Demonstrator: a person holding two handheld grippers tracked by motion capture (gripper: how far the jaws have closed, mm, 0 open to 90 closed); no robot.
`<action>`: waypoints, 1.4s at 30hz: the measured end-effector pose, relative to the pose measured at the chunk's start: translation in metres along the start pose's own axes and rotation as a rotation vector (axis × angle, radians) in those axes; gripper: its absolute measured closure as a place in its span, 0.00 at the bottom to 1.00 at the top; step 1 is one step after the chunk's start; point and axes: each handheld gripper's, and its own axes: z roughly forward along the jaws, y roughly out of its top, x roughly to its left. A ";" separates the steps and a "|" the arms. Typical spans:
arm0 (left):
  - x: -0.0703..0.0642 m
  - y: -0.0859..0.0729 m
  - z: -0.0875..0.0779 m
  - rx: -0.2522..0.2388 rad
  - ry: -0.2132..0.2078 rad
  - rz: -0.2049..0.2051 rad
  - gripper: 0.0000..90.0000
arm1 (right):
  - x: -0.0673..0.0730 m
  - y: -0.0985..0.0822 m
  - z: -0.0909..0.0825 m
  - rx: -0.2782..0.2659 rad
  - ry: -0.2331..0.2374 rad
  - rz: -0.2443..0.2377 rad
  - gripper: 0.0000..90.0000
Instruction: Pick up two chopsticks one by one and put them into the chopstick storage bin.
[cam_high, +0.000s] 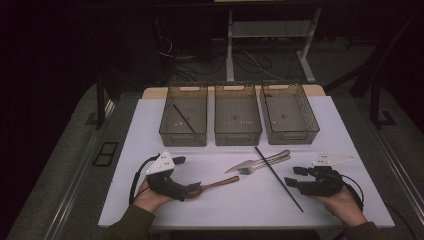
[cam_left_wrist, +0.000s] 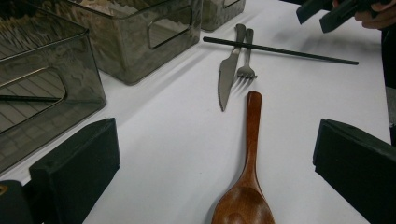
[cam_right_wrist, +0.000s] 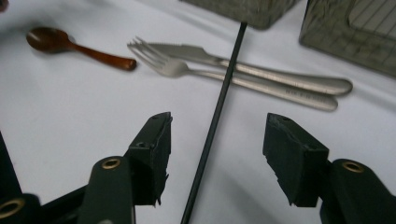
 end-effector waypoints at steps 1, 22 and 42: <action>0.000 0.000 0.000 0.000 0.000 0.001 0.00 | 0.000 -0.002 0.000 0.007 -0.005 -0.001 0.47; 0.000 -0.001 0.001 0.008 -0.009 0.001 0.00 | 0.012 -0.010 0.024 0.127 -0.031 -0.046 0.75; 0.000 -0.001 0.002 0.008 -0.010 -0.001 0.00 | 0.007 -0.010 0.025 0.130 -0.076 -0.067 0.93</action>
